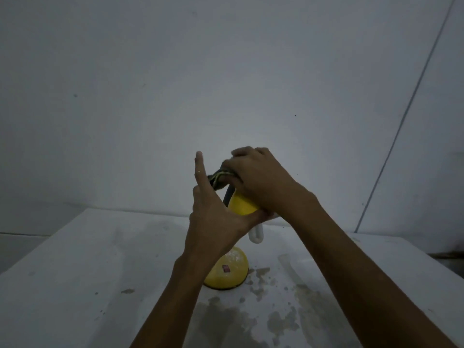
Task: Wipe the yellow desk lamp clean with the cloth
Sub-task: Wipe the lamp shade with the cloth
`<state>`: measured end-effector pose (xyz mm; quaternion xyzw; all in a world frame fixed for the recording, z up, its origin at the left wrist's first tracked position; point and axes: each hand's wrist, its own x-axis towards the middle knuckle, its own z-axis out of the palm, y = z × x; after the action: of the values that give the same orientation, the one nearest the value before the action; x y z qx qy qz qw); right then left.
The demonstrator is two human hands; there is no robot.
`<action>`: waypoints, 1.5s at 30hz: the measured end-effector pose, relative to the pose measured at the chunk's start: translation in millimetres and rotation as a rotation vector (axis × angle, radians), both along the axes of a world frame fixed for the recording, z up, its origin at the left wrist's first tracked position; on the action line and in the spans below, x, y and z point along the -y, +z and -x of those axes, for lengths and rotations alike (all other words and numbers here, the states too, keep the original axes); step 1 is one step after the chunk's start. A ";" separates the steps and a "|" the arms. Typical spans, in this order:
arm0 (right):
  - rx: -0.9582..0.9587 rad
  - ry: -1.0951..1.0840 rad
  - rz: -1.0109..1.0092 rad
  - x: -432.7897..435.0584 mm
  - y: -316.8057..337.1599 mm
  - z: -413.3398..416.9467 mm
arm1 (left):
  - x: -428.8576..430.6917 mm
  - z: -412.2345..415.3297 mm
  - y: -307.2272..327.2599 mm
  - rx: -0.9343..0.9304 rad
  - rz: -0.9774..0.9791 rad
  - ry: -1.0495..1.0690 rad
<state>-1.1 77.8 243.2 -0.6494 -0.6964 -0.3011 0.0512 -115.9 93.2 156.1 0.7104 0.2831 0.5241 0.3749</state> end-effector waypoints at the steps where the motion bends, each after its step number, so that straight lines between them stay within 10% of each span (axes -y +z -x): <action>1: 0.014 0.005 0.005 3.8 -4.1 -1.1 | -0.7 -1.8 -0.8 0.003 -0.013 -0.001; 13: -0.838 0.244 -0.617 60.8 -53.1 -38.7 | 2.1 -1.9 -2.6 -0.027 -0.027 -0.002; 21: -1.385 -0.093 -0.381 52.4 -90.3 -70.9 | 0.2 -2.4 -2.3 -0.213 -0.059 -0.057; 32: -0.986 0.418 -0.506 69.5 -68.1 -18.4 | -4.1 -0.8 0.1 -0.190 -0.107 -0.081; 45: -1.268 -0.064 -0.577 44.8 -113.2 -74.9 | -6.1 3.7 -2.3 -0.293 -0.109 -0.145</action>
<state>73.8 33.0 130.0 -0.6804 -0.4047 -0.0382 0.6097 -119.5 99.2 153.8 0.8170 0.2539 0.4009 0.3275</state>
